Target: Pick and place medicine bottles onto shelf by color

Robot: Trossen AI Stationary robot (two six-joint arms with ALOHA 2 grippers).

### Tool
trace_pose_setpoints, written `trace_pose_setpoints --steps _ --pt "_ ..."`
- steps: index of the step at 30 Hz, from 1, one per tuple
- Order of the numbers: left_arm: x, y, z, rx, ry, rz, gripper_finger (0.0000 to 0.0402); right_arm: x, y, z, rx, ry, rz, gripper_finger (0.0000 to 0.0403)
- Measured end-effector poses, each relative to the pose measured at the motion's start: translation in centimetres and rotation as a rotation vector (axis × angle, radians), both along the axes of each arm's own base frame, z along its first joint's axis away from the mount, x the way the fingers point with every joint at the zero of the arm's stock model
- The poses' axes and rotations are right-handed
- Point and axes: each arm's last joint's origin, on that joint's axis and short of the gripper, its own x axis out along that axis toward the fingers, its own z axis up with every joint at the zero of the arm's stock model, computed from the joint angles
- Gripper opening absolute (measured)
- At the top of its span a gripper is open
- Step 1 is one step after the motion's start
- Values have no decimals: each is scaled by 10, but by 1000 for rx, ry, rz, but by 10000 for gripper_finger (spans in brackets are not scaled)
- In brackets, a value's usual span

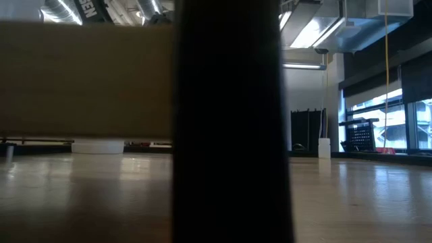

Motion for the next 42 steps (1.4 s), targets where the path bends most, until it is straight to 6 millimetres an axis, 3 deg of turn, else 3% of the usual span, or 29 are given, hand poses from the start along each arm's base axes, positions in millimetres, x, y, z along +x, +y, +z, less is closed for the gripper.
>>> trace_pose_setpoints --steps 13,28,35,42 --pt "0 -5 0 -31 -1 -91 225 0 0 0 0 -2 0 234" --pt "0 -3 -1 -13 12 -57 225 0 0 0 2 -2 -2 234" --pt "1 -3 -16 -25 48 -61 225 0 0 0 2 -2 -2 234" --pt "4 -3 -7 -21 -23 -61 225 0 0 0 2 -2 -2 234"
